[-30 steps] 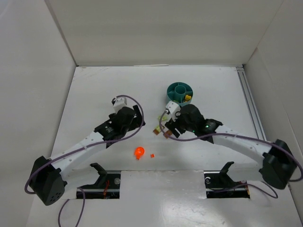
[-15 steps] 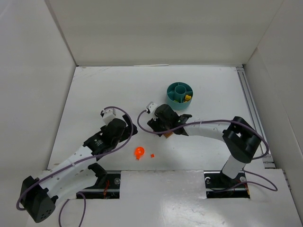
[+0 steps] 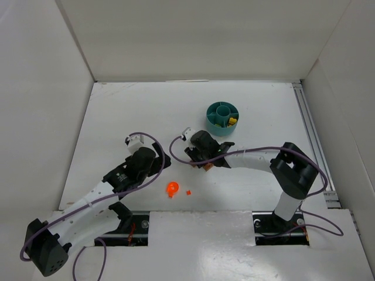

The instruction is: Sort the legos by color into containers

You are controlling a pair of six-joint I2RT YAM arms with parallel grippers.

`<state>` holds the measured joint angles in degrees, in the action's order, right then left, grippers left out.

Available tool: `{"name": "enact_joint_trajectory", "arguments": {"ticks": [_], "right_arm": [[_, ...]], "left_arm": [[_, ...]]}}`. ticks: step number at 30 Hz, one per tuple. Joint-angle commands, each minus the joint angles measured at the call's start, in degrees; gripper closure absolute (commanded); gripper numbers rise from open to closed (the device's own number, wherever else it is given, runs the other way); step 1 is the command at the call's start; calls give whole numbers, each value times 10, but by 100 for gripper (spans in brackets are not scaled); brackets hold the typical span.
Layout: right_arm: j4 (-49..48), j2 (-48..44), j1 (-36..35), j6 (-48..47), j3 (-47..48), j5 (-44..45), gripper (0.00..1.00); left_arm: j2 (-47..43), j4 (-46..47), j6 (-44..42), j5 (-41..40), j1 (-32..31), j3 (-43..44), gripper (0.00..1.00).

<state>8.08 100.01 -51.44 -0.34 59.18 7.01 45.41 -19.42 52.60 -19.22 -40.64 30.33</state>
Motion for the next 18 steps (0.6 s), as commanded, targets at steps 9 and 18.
{"name": "enact_joint_trajectory", "arguments": {"ticks": [9, 18], "right_arm": [[-29, -178, 20, 9, -19, -105, 82], [-36, -197, 44, 15, -24, -271, 85]], "left_arm": [[-58, 165, -101, 130, 3, -53, 5], [-113, 344, -147, 293, 3, -100, 18]]}}
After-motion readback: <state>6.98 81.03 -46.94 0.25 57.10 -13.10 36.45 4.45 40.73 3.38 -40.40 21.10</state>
